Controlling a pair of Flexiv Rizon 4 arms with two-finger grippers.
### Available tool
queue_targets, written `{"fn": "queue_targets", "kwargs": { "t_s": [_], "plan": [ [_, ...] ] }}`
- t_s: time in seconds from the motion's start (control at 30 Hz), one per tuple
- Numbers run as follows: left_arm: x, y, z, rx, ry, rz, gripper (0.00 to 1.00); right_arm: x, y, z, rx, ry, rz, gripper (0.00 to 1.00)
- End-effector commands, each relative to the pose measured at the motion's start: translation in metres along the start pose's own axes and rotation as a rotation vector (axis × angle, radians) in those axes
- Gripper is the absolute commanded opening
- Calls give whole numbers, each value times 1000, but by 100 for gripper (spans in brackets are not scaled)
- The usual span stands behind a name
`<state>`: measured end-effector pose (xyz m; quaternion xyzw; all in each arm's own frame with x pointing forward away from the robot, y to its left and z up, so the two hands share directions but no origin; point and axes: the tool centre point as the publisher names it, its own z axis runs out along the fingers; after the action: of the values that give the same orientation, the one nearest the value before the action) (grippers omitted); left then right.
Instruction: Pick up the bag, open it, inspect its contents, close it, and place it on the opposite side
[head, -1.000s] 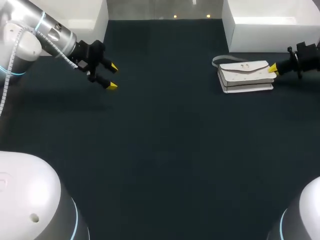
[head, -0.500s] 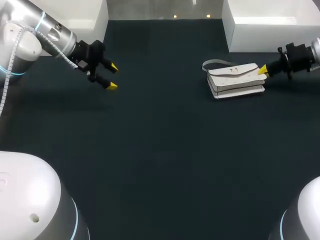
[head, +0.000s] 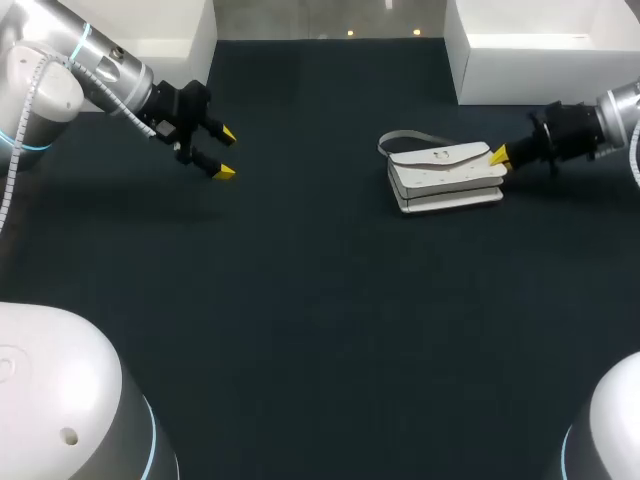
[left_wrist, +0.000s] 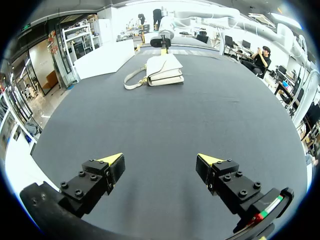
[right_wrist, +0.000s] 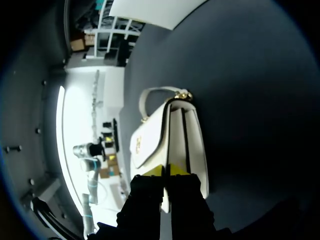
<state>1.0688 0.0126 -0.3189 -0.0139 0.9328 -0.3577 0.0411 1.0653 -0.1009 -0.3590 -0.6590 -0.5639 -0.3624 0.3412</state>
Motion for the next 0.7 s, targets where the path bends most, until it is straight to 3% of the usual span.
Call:
{"fn": "queue_targets", "kwargs": {
  "t_s": [0.03, 0.17, 0.7],
  "plan": [
    [0, 1, 1, 3, -1, 1, 100, 6, -16, 10, -427, -8, 2, 0],
    [0, 1, 1, 3, -1, 1, 100, 12, -26, 21, -486, 1, 8, 0],
    [0, 1, 1, 3, -1, 1, 100, 38, -37, 81, -498, 21, 6, 0]
  ]
}}
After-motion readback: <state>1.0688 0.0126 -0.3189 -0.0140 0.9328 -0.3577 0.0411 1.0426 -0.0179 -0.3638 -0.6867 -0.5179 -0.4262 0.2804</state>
